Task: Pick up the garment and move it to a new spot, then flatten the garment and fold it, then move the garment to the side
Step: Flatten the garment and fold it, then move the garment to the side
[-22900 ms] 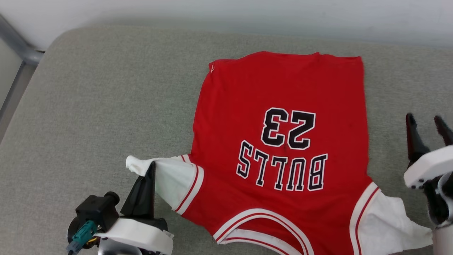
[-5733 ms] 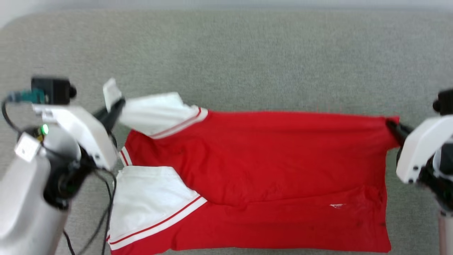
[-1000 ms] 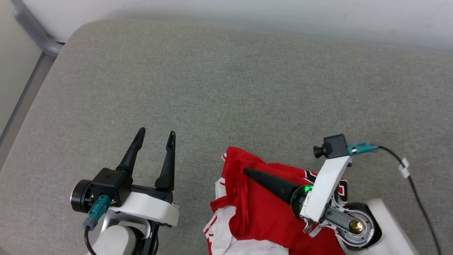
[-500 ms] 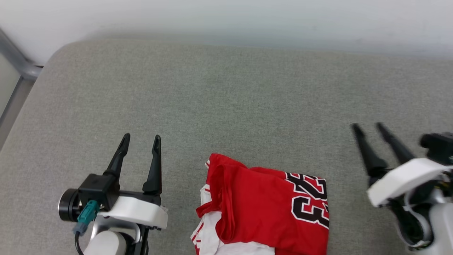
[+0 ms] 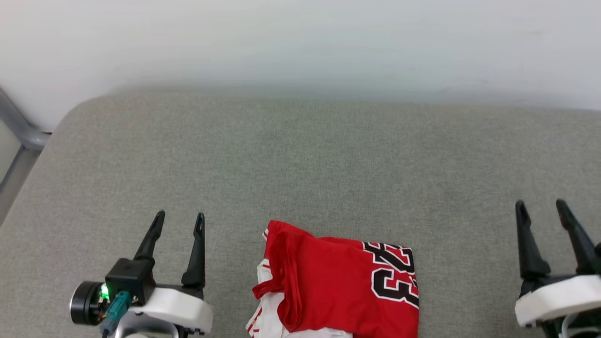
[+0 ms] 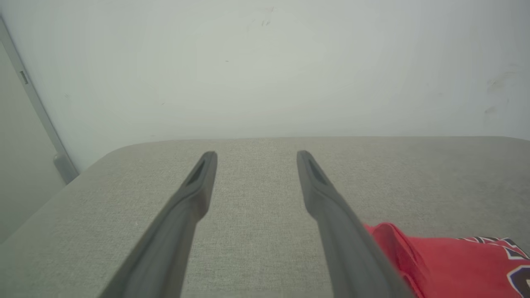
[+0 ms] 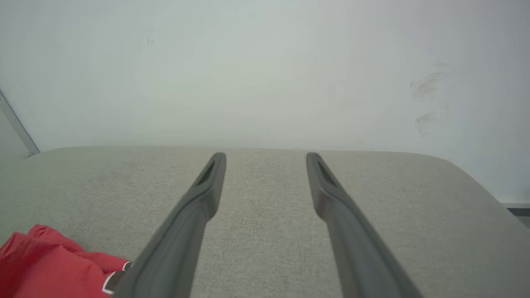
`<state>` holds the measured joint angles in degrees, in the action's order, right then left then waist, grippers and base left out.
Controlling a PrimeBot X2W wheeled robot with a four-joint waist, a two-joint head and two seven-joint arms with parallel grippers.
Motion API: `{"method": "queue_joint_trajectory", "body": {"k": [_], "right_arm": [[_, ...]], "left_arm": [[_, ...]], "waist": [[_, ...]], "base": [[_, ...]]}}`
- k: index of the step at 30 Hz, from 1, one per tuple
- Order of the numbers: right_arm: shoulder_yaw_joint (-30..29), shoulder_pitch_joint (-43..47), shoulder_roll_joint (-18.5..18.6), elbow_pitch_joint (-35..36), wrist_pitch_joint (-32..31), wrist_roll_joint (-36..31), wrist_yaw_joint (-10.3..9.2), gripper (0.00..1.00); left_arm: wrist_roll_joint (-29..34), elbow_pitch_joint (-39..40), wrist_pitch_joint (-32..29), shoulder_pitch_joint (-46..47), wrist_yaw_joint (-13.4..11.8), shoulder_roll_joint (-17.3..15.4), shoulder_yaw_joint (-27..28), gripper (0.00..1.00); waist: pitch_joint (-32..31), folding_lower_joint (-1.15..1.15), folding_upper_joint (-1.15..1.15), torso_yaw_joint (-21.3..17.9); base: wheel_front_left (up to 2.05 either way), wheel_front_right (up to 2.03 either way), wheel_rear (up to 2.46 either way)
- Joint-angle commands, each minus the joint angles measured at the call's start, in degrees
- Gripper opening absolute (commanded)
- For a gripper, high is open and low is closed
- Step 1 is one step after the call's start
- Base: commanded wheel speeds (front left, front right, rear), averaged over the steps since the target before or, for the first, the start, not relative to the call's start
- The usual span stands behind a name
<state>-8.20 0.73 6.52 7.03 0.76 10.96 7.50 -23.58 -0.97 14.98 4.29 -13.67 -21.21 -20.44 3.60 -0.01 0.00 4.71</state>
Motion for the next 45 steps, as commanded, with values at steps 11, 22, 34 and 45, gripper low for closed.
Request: {"method": "queue_joint_trajectory", "body": {"k": [11,22,34,45], "right_arm": [[0.3,6.54,-3.28,3.27,-2.38,-1.18,-0.02,1.0],[-0.67,6.85,-3.6,4.55,-5.78,-0.77,-0.02,1.0],[-2.31,6.56,-0.74,-3.67,-22.18,12.9,-0.02,1.0],[7.56,1.65,3.04,-8.79,-36.36,29.29,-0.02,1.0]], "left_arm": [[-0.72,-0.99,0.24,-2.92,-0.5,-0.58,-0.03,1.0],[-0.97,-1.38,0.25,-1.38,-0.26,0.08,-0.02,1.0],[0.75,-0.18,0.26,2.23,0.88,2.32,1.39,1.0],[3.35,-0.53,0.25,5.47,3.73,6.97,1.98,1.0]], "waist": [[-3.18,0.01,0.0,-0.92],[-2.29,0.01,0.0,-1.3],[3.0,0.01,0.0,0.36],[9.34,0.01,0.0,5.65]], "base": [[0.0,0.0,0.0],[0.0,0.0,0.0],[0.0,0.0,0.0],[0.0,0.0,0.0]]}}
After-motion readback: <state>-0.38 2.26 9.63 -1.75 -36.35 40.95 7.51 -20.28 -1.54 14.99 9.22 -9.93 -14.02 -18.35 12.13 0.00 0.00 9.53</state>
